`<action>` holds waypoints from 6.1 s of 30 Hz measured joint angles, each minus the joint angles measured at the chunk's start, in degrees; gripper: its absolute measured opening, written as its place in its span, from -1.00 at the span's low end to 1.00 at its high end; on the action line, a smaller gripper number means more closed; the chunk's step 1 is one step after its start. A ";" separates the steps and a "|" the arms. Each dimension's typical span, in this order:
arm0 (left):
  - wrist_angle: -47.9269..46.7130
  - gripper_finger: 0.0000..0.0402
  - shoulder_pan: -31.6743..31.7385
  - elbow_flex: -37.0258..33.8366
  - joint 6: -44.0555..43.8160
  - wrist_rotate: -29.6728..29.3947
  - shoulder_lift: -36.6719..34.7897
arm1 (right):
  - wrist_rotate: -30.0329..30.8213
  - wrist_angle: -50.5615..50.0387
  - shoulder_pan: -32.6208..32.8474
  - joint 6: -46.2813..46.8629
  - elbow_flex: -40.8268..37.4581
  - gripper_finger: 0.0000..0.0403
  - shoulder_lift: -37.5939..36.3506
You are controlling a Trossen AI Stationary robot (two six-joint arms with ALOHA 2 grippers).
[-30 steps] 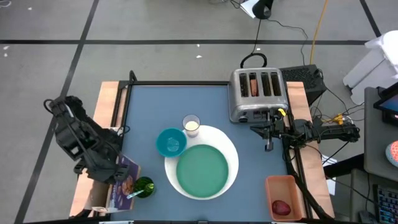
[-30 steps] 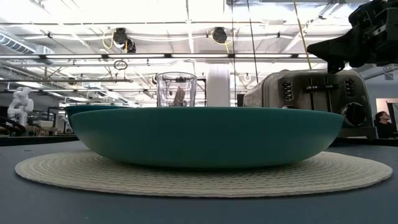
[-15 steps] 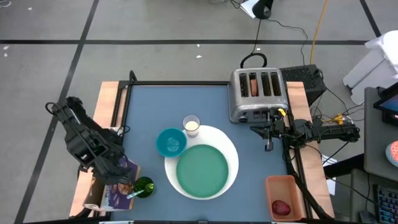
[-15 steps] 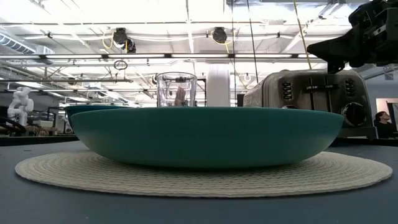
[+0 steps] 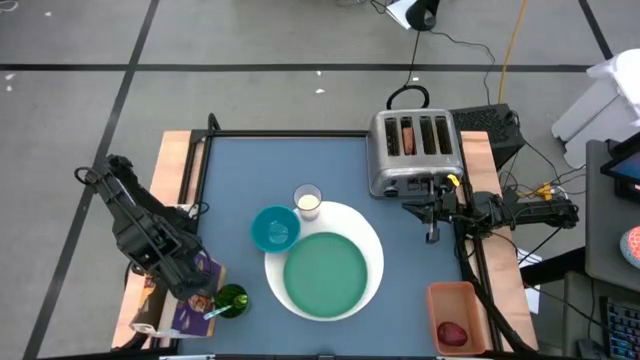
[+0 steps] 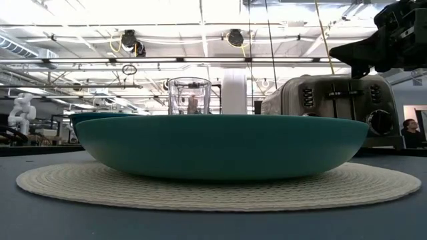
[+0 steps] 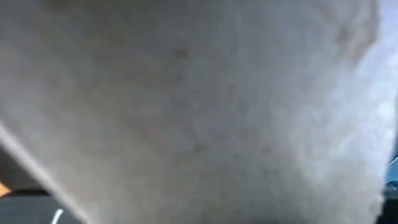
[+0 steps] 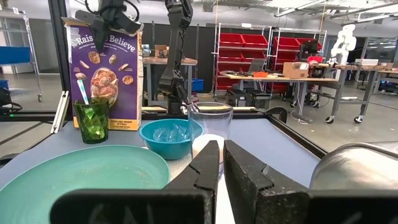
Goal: Arrange a breakfast setting
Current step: Pour the cereal into the blue bowl
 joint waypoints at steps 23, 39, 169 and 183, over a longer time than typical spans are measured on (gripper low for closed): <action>-0.12 -0.93 -0.01 -0.21 -0.27 0.39 -0.38 | 0.00 0.01 -0.02 0.00 -0.02 -0.91 0.00; -0.09 -0.96 0.01 -0.25 -2.12 2.89 -5.21 | 0.00 0.01 0.00 0.00 -0.01 -0.91 -0.01; -0.02 -0.97 5.35 -11.69 -13.47 -18.34 -34.89 | 0.02 0.14 -0.02 -16.31 0.00 -0.91 -0.02; -0.04 -0.97 8.40 -11.65 -10.24 -26.46 -38.32 | 0.00 0.14 0.00 -16.31 -0.02 -0.91 -0.02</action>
